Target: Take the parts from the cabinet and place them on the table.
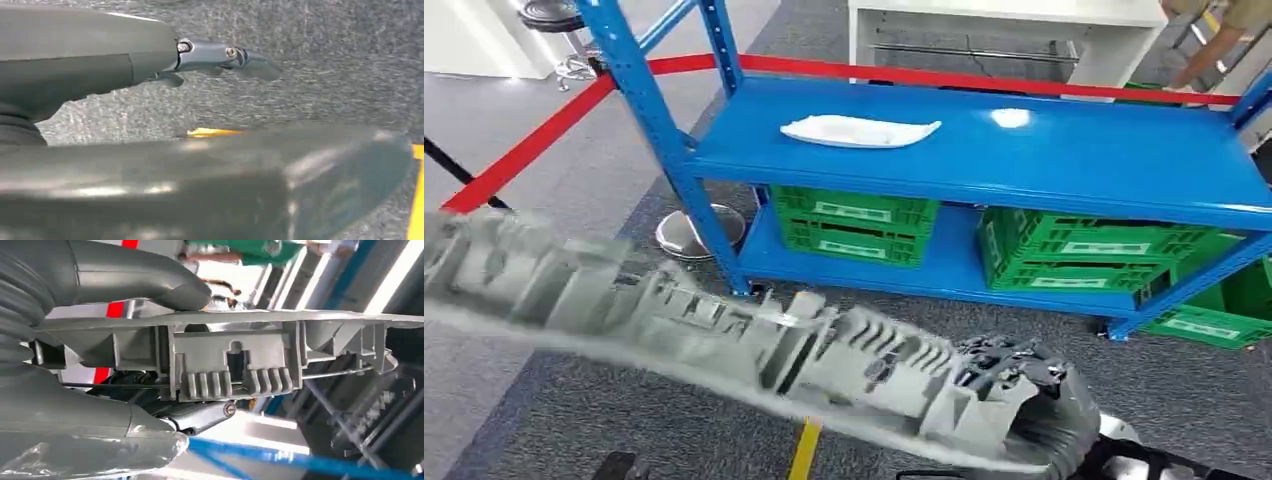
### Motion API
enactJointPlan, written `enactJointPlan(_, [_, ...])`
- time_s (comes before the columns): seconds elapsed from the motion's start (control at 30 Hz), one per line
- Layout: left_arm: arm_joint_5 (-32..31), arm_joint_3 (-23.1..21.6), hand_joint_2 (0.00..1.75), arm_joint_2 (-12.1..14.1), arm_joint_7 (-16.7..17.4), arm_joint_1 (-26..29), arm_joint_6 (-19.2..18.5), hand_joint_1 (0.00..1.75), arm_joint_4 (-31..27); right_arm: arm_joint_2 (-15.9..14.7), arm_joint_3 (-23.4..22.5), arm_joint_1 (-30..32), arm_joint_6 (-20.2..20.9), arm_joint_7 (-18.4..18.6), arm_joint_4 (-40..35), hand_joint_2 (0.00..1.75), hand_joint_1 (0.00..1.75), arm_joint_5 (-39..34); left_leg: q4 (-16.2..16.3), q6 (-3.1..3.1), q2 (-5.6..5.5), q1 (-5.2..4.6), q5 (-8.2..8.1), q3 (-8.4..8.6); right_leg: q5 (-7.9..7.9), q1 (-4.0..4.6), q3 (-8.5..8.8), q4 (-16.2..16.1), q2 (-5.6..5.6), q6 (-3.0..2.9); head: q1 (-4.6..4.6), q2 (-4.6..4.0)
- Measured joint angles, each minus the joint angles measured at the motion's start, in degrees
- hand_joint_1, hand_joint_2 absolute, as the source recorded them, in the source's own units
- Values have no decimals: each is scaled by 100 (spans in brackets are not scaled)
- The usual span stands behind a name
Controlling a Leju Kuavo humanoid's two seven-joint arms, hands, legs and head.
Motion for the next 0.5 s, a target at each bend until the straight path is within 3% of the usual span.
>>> enactJointPlan(0.03, [-11, 24, 0, -11, 15, 22, -6, 0, 0, -22, 0, 11, 26, 8, 6, 175, 175, 36, -7, 60, 18, 16, 66, -56, 15, -10, -42, 3, 4, 36, -15, 0])
enactJointPlan(0.07, [-30, 39, 0, -13, 45, 11, -9, 0, 0, -37, 0, 33, 35, 17, 7, 175, 175, 65, -7, 112, 35, 20, 121, -104, -173, -21, -83, 66, 4, 65, 7, 0])
enactJointPlan(0.13, [-79, 48, 0, -13, 134, 10, -6, 0, 0, -79, -7, 81, 31, 59, 9, 175, 175, 136, -6, 174, 36, 11, 249, -254, -905, -19, -271, 739, 7, 103, 18, 0])
enactJointPlan(0.17, [-127, 52, 0, -6, 194, 15, -6, 0, 0, -100, -15, 111, 17, 70, 9, 175, 175, 185, -3, 184, 36, 0, 317, -339, -1188, -19, -388, 1239, 7, 109, 24, 0])
enactJointPlan(0.2, [-159, 57, 0, -4, 252, 17, -6, 0, 0, -114, -28, 156, 4, 70, 9, 175, 175, 203, -1, 186, 36, -9, 373, -417, -1332, -19, -453, 1603, 7, 110, 22, 0])
enactJointPlan(0.23, [-203, 57, 0, -7, 337, 25, 2, 0, 0, -131, -55, 218, -9, 63, 9, 175, 175, 243, 4, 185, 36, -19, 445, -506, -1309, -15, -434, 1828, 8, 102, 26, 0])
enactJointPlan(0.27, [-251, 57, 0, -7, 413, 33, 15, 0, 0, -146, -85, 271, -15, 55, 9, 175, 175, 277, 4, 179, 37, -25, 504, -585, -1120, -12, -298, 1789, 8, 87, 22, 0])
enactJointPlan(0.3, [-288, 57, 0, -9, 472, 40, 33, 0, 0, -162, -120, 323, -22, 52, 9, 175, 175, 295, 7, 169, 37, -30, 559, -654, -887, -9, -72, 1548, 9, 66, 22, 0])
enactJointPlan(0.33, [-308, 57, 0, -11, 516, 44, 44, 0, 0, -173, -155, 366, -24, 44, 6, 175, 175, 306, 7, 154, 36, -30, 615, -718, -693, -5, 273, 1097, 10, 38, 24, 0])
enactJointPlan(0.37, [-319, 57, 0, -13, 555, 46, 48, 0, 0, -181, -175, 395, -28, 41, 0, 175, 175, 310, 9, 131, 35, -30, 669, -759, -674, 1, 684, 522, 13, 4, 22, 0])
enactJointPlan(0.4, [-334, 57, 0, -13, 579, 52, 50, 0, 0, -186, -203, 413, -37, 41, -24, 175, 175, 328, 20, 96, 31, -52, 712, -793, -909, 18, 1034, -18, 16, -19, 24, 0])
enactJointPlan(0.43, [-337, 59, 0, -11, 612, 60, 48, 0, 0, -188, -236, 429, -42, 33, -53, 175, 175, 334, 18, 68, 34, -48, 770, -804, -956, 23, 1124, -198, 17, -3, 4, 0])
enactJointPlan(0.5, [-350, 68, 0, -4, 649, 59, 48, 0, 0, -197, -291, 451, -42, 22, -68, 175, 175, 323, -8, 5, 38, -23, 875, -819, -895, 58, 987, -135, 28, -49, 31, 0])
